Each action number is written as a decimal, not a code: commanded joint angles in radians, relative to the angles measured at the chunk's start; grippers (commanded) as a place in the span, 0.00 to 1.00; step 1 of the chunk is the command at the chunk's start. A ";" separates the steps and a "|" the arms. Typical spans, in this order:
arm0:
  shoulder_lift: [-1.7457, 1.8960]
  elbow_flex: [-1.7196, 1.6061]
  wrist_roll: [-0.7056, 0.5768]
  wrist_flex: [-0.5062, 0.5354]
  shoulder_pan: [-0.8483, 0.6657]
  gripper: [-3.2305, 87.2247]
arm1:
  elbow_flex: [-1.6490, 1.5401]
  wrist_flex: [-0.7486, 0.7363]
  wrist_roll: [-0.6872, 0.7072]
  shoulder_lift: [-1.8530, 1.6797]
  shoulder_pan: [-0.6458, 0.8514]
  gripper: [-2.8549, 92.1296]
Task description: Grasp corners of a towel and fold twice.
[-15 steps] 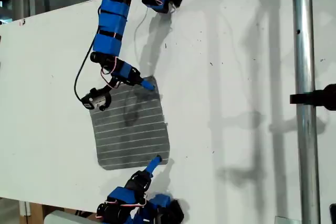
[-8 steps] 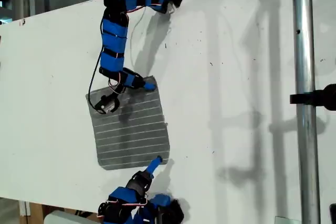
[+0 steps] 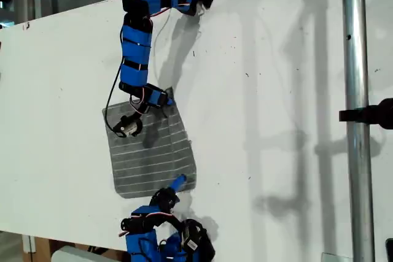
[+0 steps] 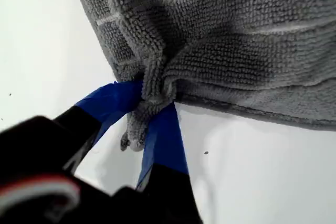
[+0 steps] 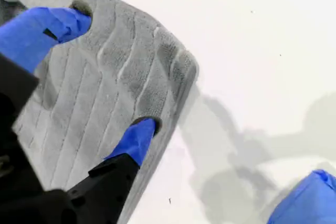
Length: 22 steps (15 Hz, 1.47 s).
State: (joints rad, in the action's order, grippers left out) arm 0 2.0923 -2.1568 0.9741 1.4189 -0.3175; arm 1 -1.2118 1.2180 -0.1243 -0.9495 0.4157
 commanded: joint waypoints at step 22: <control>-0.153 0.423 0.460 0.118 0.526 0.01 | 0.029 0.396 -0.431 -0.477 -0.500 0.03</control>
State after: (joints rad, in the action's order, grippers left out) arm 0 1.8883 -1.8024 1.3744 1.5079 0.1273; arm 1 -1.2410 1.5739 -0.4847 -1.2977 -0.0230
